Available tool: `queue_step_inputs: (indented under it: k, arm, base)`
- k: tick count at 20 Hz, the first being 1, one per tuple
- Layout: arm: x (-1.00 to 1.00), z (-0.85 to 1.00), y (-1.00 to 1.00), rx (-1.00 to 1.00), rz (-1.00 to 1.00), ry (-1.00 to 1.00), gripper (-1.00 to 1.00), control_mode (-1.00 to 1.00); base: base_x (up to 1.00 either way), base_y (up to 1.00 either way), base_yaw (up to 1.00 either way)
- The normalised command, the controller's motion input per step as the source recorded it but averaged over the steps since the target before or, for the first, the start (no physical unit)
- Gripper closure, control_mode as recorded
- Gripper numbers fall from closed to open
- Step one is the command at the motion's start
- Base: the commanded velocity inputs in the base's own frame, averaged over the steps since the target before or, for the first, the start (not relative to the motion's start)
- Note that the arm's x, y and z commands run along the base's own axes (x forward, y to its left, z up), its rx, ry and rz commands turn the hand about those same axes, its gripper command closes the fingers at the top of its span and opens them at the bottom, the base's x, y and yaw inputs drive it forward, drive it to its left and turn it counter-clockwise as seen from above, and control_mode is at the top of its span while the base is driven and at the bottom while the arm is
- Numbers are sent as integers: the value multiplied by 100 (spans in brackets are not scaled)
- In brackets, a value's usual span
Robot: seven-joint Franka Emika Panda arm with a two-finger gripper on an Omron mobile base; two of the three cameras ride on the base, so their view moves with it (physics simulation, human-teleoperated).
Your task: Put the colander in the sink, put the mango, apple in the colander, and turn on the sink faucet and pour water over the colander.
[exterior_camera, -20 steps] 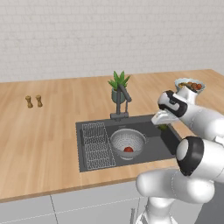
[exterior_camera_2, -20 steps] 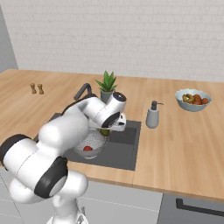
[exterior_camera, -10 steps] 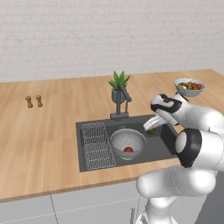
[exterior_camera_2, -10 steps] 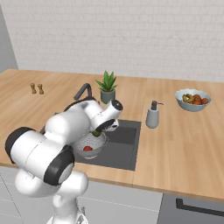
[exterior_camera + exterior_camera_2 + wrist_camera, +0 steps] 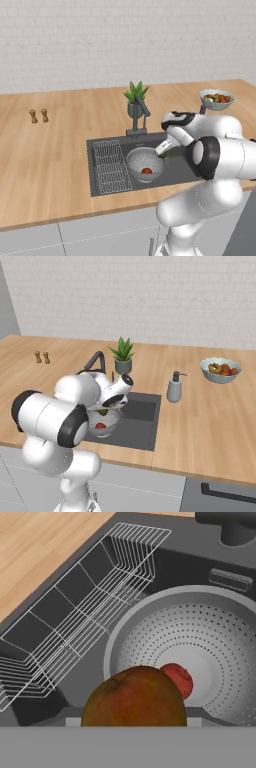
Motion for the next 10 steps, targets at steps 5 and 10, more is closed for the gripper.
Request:
queue_step_inputs:
  k: [5, 10]
  arm:
    - [16, -36, 25, 0, 0, 0, 100, -100]
    - [0, -32, 0, 0, 0, 0, 100, -100]
  base:
    - [0, 0, 0]
    - [0, 0, 0]
